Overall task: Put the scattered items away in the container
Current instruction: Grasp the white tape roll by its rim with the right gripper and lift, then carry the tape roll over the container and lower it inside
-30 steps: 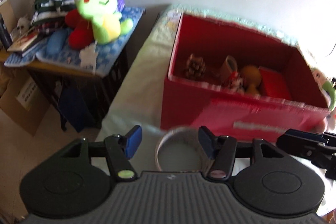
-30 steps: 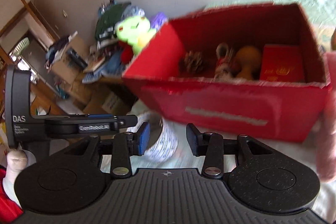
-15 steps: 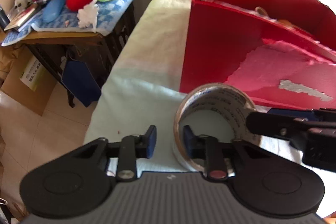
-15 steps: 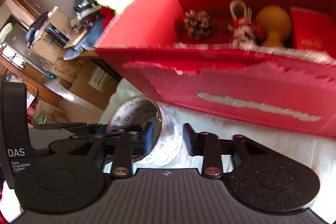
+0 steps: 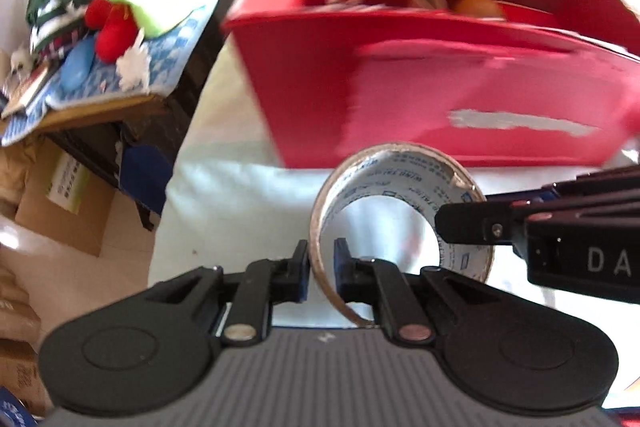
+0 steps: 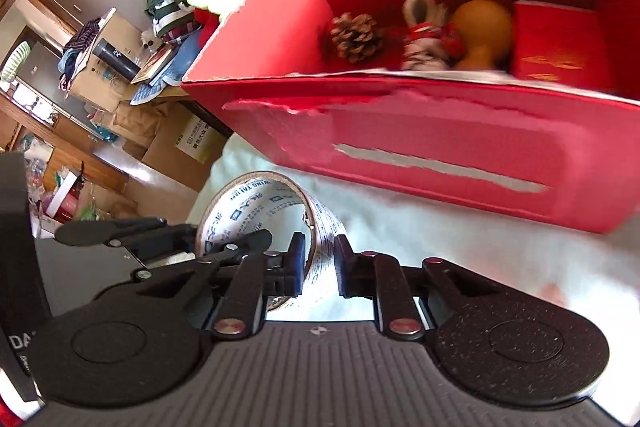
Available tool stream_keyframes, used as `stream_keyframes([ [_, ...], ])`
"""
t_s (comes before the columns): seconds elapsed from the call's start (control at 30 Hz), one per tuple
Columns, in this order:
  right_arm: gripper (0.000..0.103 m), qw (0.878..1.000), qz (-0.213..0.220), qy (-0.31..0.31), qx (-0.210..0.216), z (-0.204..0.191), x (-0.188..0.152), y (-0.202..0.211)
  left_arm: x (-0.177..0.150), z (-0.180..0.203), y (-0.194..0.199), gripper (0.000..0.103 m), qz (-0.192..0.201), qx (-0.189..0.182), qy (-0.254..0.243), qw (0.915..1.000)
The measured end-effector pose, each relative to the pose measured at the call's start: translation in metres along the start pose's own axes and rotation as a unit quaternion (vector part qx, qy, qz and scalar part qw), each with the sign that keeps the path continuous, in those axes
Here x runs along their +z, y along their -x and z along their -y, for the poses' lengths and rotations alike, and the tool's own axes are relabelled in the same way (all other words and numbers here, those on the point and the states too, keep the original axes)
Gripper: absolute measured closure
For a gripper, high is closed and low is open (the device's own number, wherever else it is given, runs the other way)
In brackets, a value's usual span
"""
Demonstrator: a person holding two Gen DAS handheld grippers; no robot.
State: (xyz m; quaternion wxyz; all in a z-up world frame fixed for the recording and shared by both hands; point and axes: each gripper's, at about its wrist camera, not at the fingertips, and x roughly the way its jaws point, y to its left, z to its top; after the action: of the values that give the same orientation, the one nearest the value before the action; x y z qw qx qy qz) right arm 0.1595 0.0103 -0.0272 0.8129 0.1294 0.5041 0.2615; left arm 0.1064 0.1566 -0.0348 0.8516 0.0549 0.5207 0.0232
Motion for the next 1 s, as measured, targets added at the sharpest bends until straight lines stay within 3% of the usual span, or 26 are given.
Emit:
stream_keyframes([
  [0.17,0.089,0.999,0.027,0.003,-0.045,0.026,-0.022,0.041,0.000,0.056,0.026,0.093,0.026,-0.015,-0.068,0.9972],
  [0.27,0.089,0.997,0.042,-0.031,-0.065,0.048,-0.033,0.066,0.003,0.090,0.033,0.092,0.032,-0.042,-0.102,0.9934],
  [0.6,0.088,0.978,0.153,-0.095,-0.106,0.088,-0.054,0.158,0.027,0.182,0.086,0.092,0.103,-0.110,-0.198,0.9687],
  [0.8,0.088,0.967,0.214,-0.086,-0.109,0.087,-0.023,0.184,0.057,0.193,0.121,0.090,0.169,-0.123,-0.209,0.9554],
  [1.0,0.088,0.970,0.229,-0.057,-0.064,0.067,0.029,0.158,0.097,0.159,0.133,0.090,0.214,-0.080,-0.187,0.9554],
])
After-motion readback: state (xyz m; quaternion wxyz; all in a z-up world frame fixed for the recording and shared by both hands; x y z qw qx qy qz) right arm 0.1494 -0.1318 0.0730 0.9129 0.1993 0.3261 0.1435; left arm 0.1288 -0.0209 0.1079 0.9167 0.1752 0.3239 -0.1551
